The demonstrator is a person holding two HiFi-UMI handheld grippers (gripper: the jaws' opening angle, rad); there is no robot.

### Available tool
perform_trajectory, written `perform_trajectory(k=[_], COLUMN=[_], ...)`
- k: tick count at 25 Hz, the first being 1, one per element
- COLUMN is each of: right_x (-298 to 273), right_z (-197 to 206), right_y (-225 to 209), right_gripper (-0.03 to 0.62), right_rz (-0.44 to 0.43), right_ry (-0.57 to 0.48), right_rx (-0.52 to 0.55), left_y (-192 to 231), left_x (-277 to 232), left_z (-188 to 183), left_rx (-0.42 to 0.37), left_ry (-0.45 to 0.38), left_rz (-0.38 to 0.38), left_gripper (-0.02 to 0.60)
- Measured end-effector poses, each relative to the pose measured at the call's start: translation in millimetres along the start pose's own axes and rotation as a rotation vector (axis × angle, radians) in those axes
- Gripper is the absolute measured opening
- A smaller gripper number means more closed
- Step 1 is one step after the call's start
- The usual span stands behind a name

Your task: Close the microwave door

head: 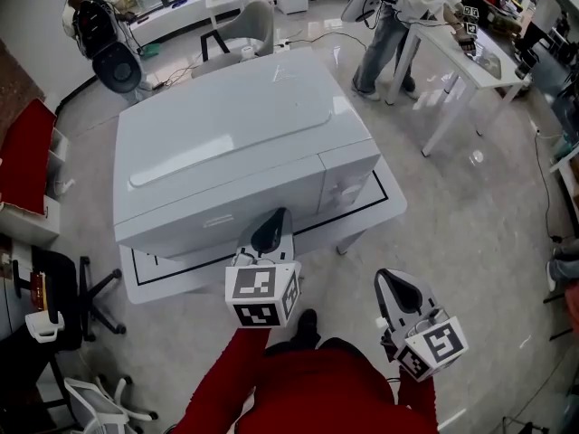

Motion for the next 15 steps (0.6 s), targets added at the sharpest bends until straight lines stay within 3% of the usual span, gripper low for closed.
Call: perform_trajectory(k=[3, 11, 15], right_x=[-3.9, -12.8, -8.9], right_z=[2.3, -16.1, -16.7], right_y=[3.9, 12.9, 17.0], right_gripper=[0.015, 0.014, 0.014], right_rz=[-0.015, -0.062, -0.073], right_ry=[-0.001, -0.066, -0.076], right_rx=[0.010, 0.060, 0.064], left_y=[-1.9, -24.7, -31.8], left_x=[2.7, 20.3, 38.2], left_z=[-1.5, -7.1, -4.6], left_rx=[-0.023, -0.013, -0.063], left_ry=[-0.026, -0.163, -0.194], left_rz=[0.050, 0.367, 0.458], left_gripper=[0.009, 0.008, 0.008])
Point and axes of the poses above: the fingertips, and each gripper's own axes: x backward along the fingers, y to its left, z out of its underside, the point moved 6 cm from there along x, backward along the fingers, and after that the axes turned 11 degrees about z, right-handed, at the moved point
